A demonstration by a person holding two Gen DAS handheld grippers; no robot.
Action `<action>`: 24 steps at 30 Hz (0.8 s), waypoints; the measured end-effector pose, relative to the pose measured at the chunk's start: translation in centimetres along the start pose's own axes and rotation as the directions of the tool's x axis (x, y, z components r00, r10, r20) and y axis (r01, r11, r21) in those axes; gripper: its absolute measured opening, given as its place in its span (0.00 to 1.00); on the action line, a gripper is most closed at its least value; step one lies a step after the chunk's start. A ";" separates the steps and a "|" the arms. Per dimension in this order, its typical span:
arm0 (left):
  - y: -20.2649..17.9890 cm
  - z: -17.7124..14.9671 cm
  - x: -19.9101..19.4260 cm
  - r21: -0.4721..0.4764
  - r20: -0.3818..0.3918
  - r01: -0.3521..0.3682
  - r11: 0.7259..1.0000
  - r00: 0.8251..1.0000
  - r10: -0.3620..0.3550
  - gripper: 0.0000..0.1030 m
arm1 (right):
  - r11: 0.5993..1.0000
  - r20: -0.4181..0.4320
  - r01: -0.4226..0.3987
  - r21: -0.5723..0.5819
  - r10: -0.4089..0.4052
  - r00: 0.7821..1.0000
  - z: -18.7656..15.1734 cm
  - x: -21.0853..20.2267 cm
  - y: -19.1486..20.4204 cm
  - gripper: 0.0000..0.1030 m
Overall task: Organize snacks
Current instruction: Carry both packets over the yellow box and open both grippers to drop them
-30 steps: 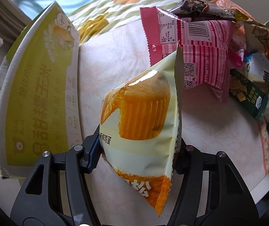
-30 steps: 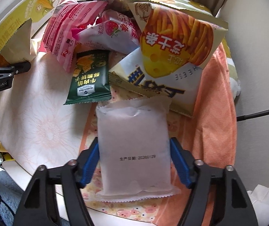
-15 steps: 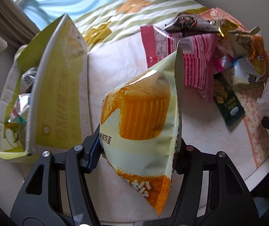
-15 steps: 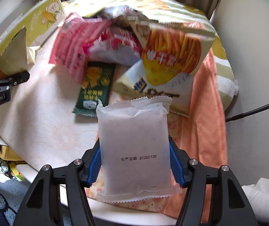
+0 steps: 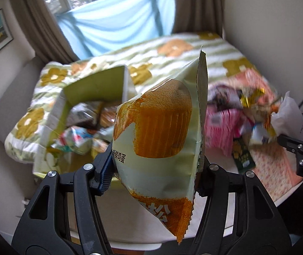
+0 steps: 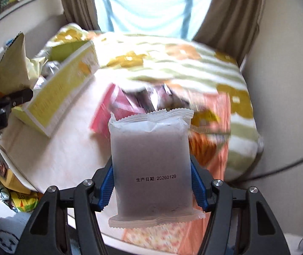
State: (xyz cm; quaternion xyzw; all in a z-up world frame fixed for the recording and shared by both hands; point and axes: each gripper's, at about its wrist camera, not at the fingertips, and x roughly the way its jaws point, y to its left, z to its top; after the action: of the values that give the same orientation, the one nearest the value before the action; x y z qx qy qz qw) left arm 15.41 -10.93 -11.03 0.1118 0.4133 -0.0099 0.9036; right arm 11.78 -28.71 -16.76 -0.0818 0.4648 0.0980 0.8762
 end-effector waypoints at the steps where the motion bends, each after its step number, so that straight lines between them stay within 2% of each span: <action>1: 0.8 0.3 -0.3 -0.011 0.011 -0.001 1.000 1.000 0.001 0.55 | 1.000 0.014 -0.001 -0.009 0.001 1.000 0.9 -0.3 0.6 0.57; 7: 6.9 2.1 -0.6 -0.039 0.077 -0.010 0.999 0.997 0.013 0.55 | 0.998 0.099 -0.044 -0.039 0.048 0.994 6.0 -1.7 5.5 0.57; 11: 12.2 3.0 0.5 -0.046 0.073 0.000 0.999 0.997 0.003 0.55 | 0.995 0.122 -0.094 -0.022 0.096 0.988 9.4 -1.4 9.7 0.57; 14: 15.6 2.8 1.7 -0.048 0.047 0.005 0.999 0.999 -0.002 0.55 | 0.990 0.125 -0.139 -0.005 0.139 0.983 11.7 -0.5 13.0 0.57; 18: 20.4 1.7 3.8 -0.069 -0.003 0.047 0.997 0.999 -0.048 0.55 | 0.988 0.127 -0.155 -0.002 0.154 0.980 14.1 0.9 17.3 0.57; 24: 25.4 -0.5 7.4 -0.109 -0.089 0.133 0.985 0.986 -0.143 0.55 | 0.985 0.103 -0.168 0.031 0.164 0.981 15.8 3.3 22.1 0.57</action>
State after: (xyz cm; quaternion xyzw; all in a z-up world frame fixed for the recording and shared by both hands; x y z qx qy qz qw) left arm 22.71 14.46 -12.00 0.0365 0.4631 -0.0460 0.8844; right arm 20.73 -3.32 -11.88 -0.0205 0.4274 0.1656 0.8885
